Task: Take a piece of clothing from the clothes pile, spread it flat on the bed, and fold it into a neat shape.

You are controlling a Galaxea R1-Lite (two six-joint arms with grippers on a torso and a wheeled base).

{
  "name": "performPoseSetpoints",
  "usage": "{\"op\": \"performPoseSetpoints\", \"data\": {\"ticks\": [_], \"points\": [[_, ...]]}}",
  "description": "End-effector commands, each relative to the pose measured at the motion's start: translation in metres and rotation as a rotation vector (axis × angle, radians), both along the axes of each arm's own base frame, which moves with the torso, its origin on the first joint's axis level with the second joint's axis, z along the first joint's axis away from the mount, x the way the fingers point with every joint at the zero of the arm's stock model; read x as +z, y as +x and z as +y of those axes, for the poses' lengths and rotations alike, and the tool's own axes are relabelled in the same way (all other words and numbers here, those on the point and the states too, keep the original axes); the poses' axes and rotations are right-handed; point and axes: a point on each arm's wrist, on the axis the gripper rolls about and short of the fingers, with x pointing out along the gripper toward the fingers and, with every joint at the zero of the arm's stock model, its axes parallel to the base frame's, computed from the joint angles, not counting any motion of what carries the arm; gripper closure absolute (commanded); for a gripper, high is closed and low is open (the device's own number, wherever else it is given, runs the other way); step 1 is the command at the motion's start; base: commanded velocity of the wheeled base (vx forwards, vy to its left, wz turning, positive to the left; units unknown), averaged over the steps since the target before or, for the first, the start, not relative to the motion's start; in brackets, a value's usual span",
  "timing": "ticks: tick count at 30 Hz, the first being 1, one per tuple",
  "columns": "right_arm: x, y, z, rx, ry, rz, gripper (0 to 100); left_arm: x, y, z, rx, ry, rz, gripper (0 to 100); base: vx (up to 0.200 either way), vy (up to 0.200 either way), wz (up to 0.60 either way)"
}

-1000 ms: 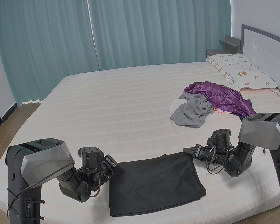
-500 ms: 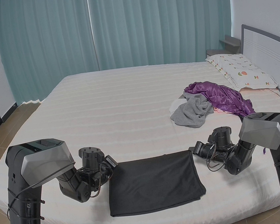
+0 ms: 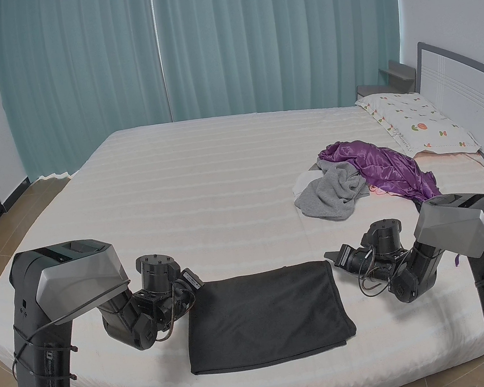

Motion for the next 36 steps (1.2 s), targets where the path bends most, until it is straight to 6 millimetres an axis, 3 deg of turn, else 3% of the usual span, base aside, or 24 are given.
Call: {"op": "performPoseSetpoints", "data": {"ticks": [1, 4, 12, 17, 27, 36], "points": [[0.007, -0.004, -0.001, 0.0, 0.006, -0.004, 0, 0.001, 0.0, 0.001, 0.003, -0.004, 0.001, 0, 0.0, 0.0, 0.0], [0.013, -0.01, -0.008, -0.012, 0.009, -0.004, 0, 0.002, -0.001, 0.003, 0.015, -0.021, 0.005, 0, 0.0, 0.0, 0.0], [0.023, -0.063, -0.058, -0.176, 0.057, 0.02, 0, 0.021, -0.024, 0.021, 0.001, -0.067, 0.045, 0, 0.0, 0.0, 0.0], [0.02, -0.093, -0.077, -0.279, 0.136, 0.047, 0, 0.027, -0.032, 0.023, -0.023, -0.077, 0.056, 0, -0.12, 0.0, 0.0], [0.014, -0.094, -0.089, -0.367, 0.241, 0.113, 0, 0.022, -0.045, 0.022, -0.089, -0.081, 0.1, 0, -0.06, 0.0, 0.0], [0.008, -0.097, -0.085, -0.357, 0.227, 0.137, 0, 0.023, -0.057, 0.023, -0.215, -0.042, 0.114, 0, 0.0, 0.0, 0.0]]}}
